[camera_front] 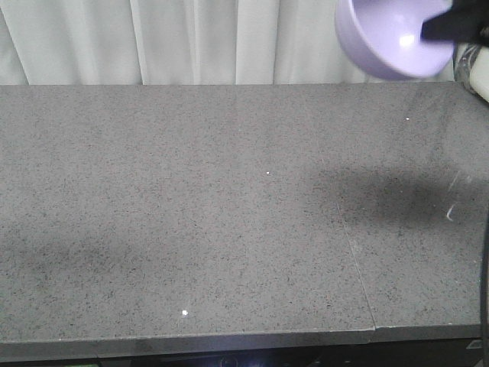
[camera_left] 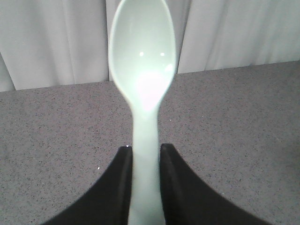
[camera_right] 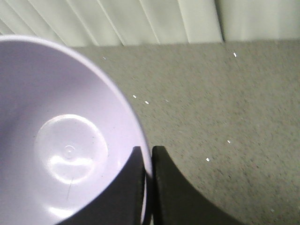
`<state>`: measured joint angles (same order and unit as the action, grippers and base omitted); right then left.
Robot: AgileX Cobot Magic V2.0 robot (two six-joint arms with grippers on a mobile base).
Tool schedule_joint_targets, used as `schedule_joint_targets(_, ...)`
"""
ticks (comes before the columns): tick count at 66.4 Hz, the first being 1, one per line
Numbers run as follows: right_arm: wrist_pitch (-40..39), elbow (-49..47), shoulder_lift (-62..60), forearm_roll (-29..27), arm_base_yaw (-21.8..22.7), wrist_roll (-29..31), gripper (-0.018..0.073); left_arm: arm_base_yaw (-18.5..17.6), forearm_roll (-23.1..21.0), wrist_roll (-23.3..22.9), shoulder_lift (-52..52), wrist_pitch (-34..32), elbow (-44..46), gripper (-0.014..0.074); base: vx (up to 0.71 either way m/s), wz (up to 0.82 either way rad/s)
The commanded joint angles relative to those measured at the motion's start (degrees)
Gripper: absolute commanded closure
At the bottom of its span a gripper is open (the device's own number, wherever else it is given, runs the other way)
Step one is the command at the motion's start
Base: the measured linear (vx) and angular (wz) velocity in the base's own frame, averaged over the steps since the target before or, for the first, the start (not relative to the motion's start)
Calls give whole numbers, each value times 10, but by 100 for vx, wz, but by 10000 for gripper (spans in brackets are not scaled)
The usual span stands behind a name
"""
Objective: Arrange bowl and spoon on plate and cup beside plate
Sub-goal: 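Lift the lavender bowl up with the right gripper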
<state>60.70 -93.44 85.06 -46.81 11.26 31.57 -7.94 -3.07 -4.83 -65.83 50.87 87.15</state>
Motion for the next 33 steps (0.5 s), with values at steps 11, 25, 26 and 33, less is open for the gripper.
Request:
schedule_joint_targets(11, -11, -17, -94, -54, 3, 8, 569, 0, -7, 0, 11, -34, 15, 603, 0, 0)
schedule_joint_targets(25, 4, -17, -116, -54, 3, 8, 569, 0, -7, 0, 11, -34, 15, 603, 0, 0)
schedule_joint_targets(26, 7, -17, -116, -54, 3, 8, 569, 0, -7, 0, 11, -34, 15, 603, 0, 0)
schedule_joint_targets(33, 27, -17, -118, -55, 3, 8, 569, 0, -7, 0, 11, -34, 15, 603, 0, 0)
